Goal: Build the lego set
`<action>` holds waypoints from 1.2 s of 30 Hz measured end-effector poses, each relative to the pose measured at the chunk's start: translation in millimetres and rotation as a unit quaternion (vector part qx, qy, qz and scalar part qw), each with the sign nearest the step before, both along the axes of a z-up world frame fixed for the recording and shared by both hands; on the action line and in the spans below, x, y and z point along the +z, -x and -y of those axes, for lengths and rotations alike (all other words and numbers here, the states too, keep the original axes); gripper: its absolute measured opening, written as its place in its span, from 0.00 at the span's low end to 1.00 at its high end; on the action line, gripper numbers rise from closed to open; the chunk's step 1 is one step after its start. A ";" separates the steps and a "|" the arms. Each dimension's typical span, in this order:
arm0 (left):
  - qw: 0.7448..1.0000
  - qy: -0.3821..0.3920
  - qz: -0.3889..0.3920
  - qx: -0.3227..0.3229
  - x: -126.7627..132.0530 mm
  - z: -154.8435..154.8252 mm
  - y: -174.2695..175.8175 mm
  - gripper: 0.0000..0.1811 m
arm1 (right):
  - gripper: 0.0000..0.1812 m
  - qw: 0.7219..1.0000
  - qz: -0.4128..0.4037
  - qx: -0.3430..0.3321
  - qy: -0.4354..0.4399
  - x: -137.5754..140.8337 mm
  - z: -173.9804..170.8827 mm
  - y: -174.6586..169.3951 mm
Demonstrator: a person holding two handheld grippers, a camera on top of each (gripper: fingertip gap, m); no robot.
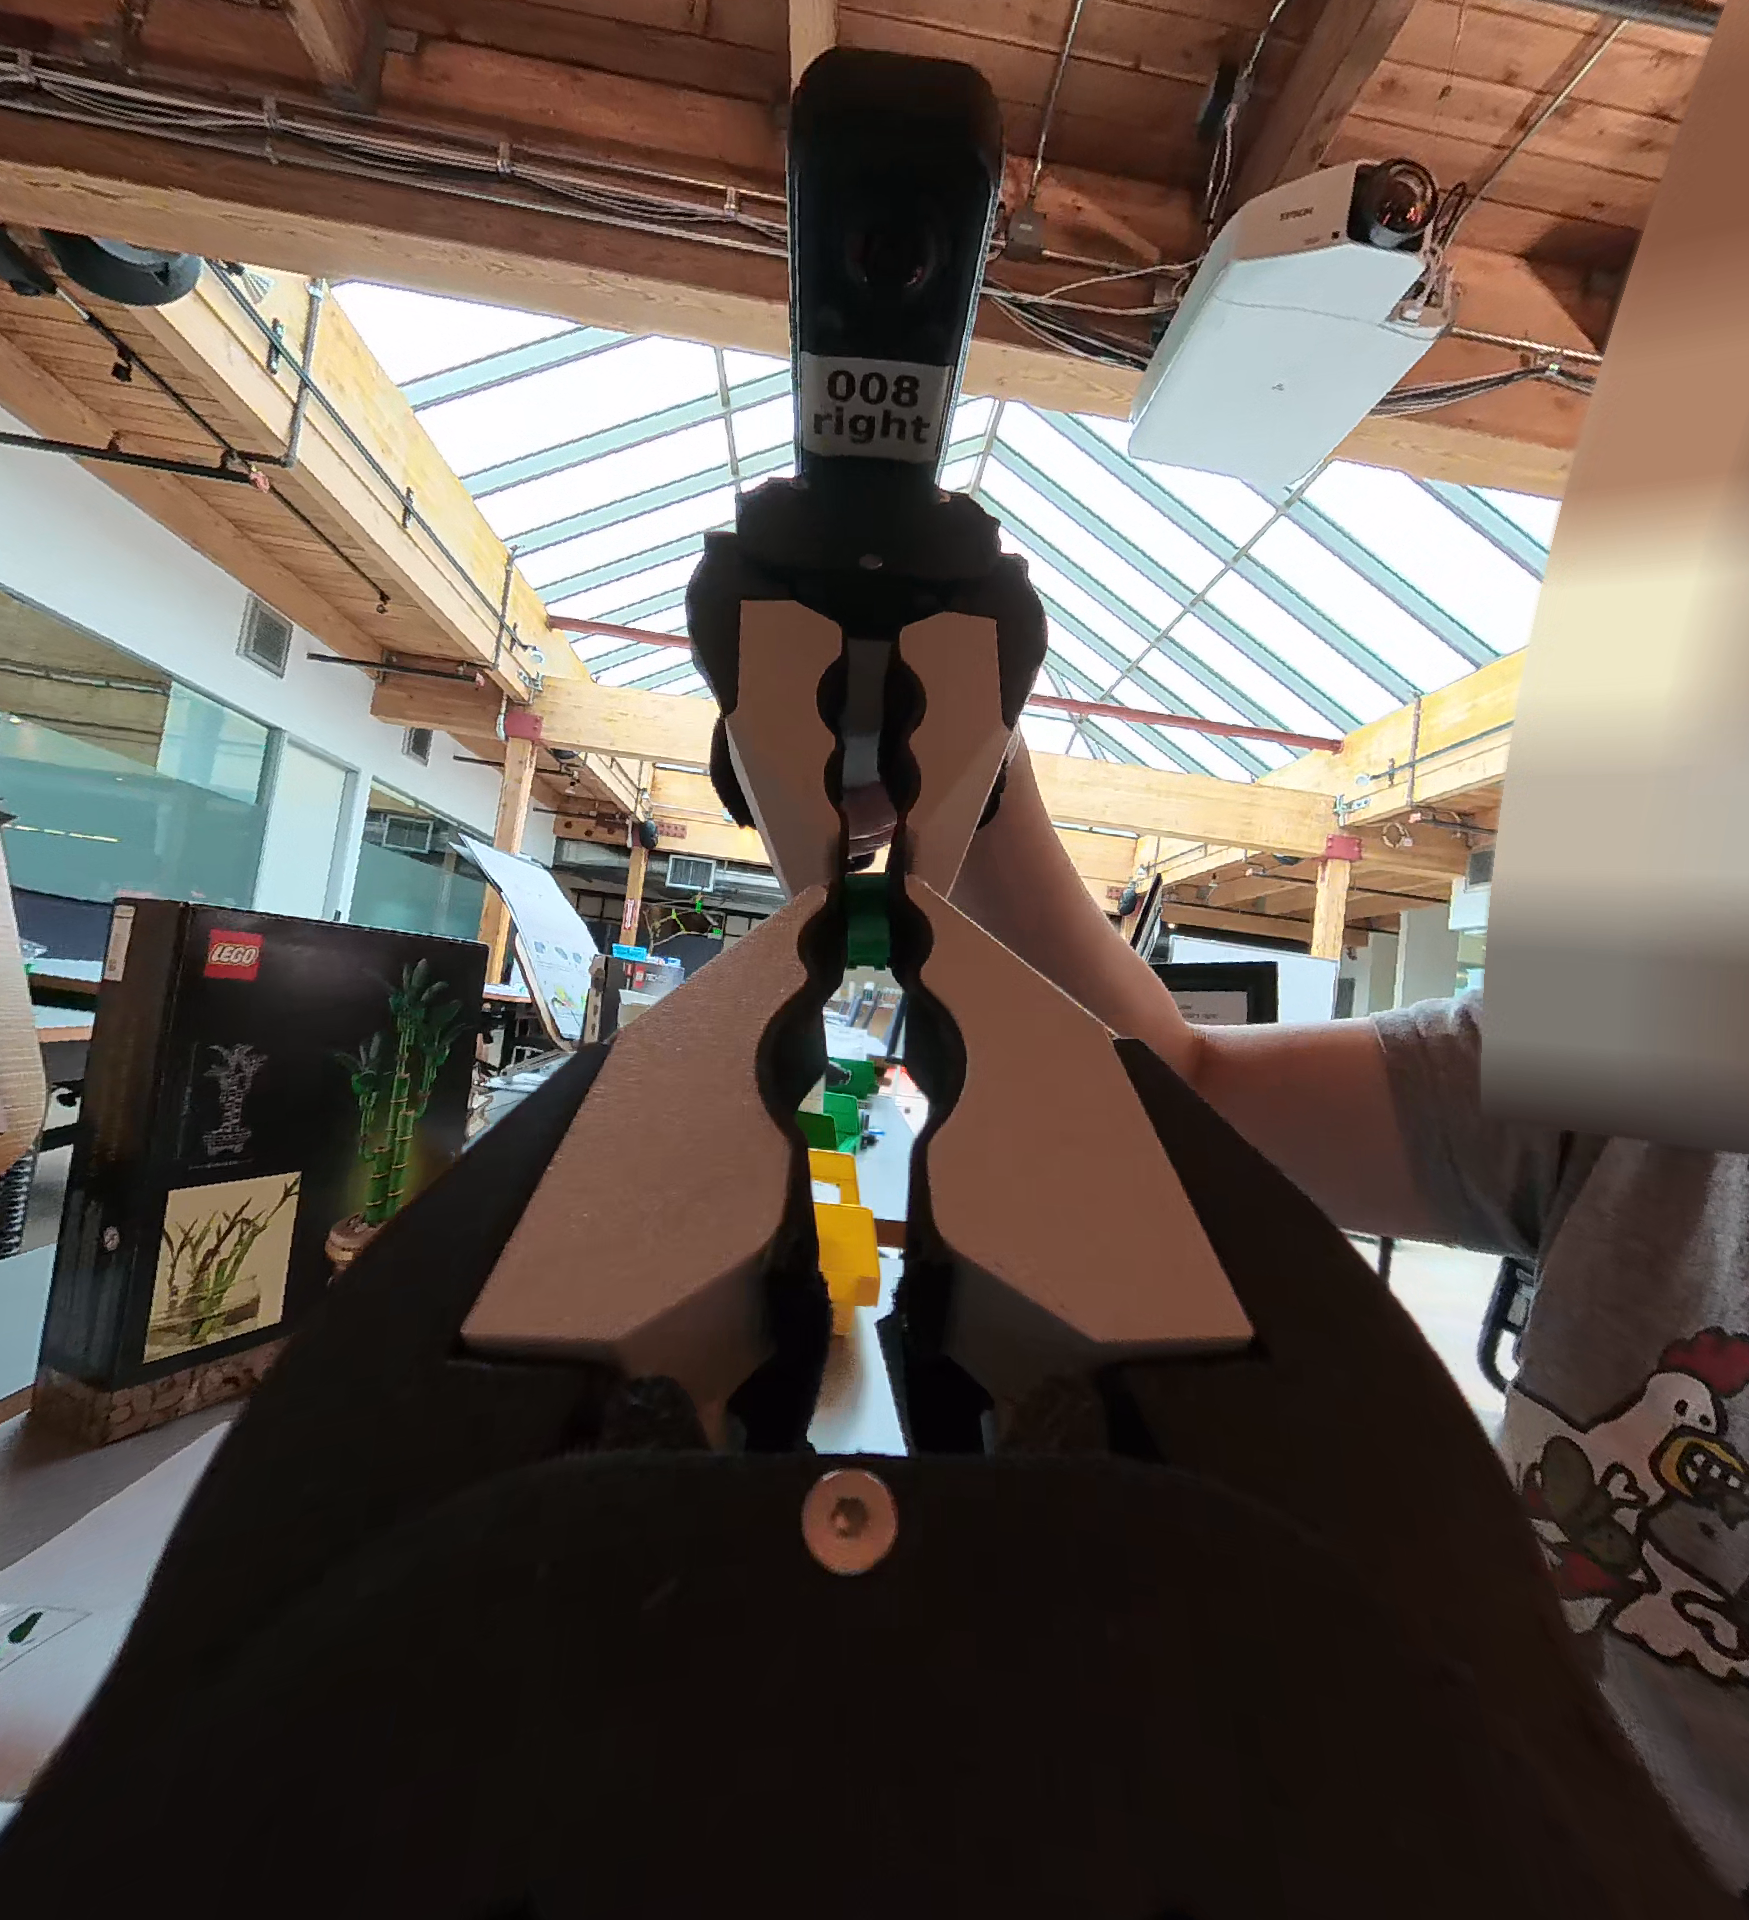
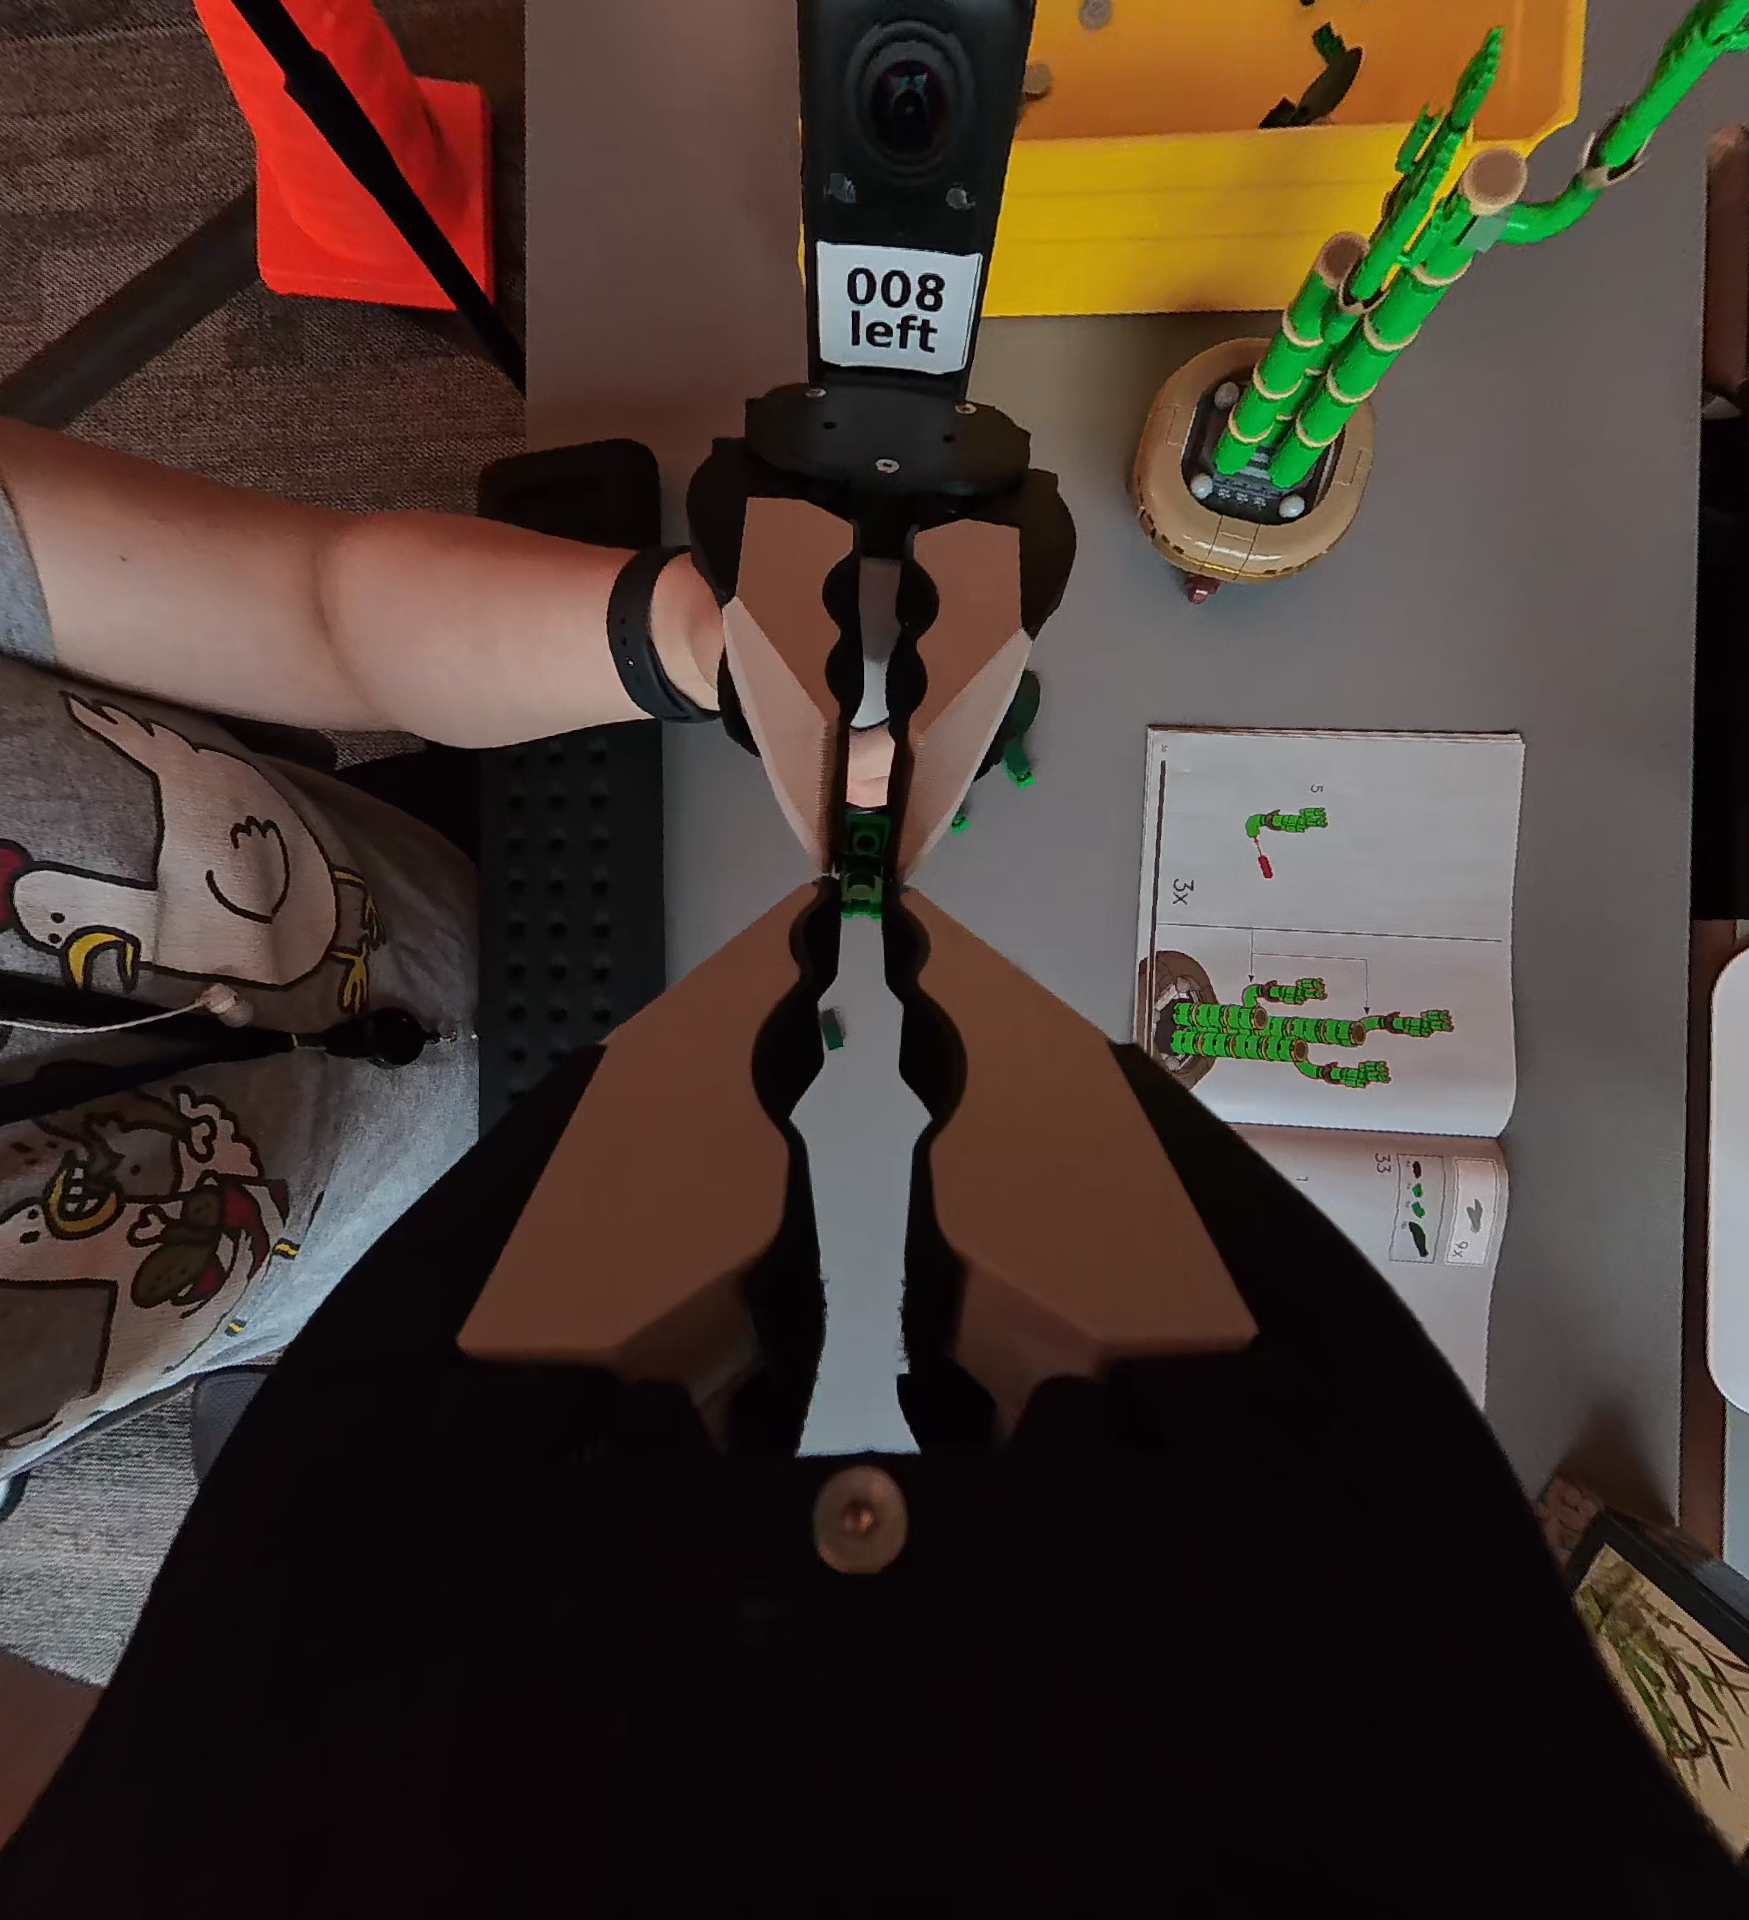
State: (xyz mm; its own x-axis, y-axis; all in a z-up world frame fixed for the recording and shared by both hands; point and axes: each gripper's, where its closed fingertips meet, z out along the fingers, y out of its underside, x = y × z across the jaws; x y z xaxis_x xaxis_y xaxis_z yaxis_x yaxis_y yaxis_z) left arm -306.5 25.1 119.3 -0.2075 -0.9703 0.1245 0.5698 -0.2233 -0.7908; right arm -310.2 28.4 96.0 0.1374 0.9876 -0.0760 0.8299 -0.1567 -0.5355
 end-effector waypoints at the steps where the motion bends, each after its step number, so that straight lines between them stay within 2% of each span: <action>1: 1.000 -0.002 0.006 0.001 1.2 0.4 1.5 0.03 | 0.03 1.000 -0.003 0.001 0.000 1.2 0.5 1.3; 29: 0.998 0.006 0.057 0.011 9.9 -3.5 18.9 0.03 | 0.05 0.999 -0.039 -0.002 -0.037 15.3 -3.8 9.2; 31: 0.997 0.020 0.067 0.022 10.7 -9.7 23.2 0.03 | 0.07 0.995 -0.066 -0.010 -0.068 24.0 -9.8 9.6; 33: 0.995 0.042 0.088 0.032 12.9 -16.7 30.4 0.03 | 0.12 0.981 -0.109 -0.024 -0.160 37.2 -23.3 10.6; 36: 0.989 0.081 0.115 0.036 13.5 -26.8 37.6 0.03 | 0.17 0.925 -0.164 -0.002 -0.344 47.5 -21.7 14.0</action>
State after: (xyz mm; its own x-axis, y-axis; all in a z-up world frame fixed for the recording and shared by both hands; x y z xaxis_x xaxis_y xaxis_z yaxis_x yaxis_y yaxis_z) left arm -344.2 51.9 132.8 -0.1797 -0.9546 0.2375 0.7490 -0.2893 -0.5961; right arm -324.1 50.1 143.5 0.2229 0.8171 0.5316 0.6055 0.3113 -0.7324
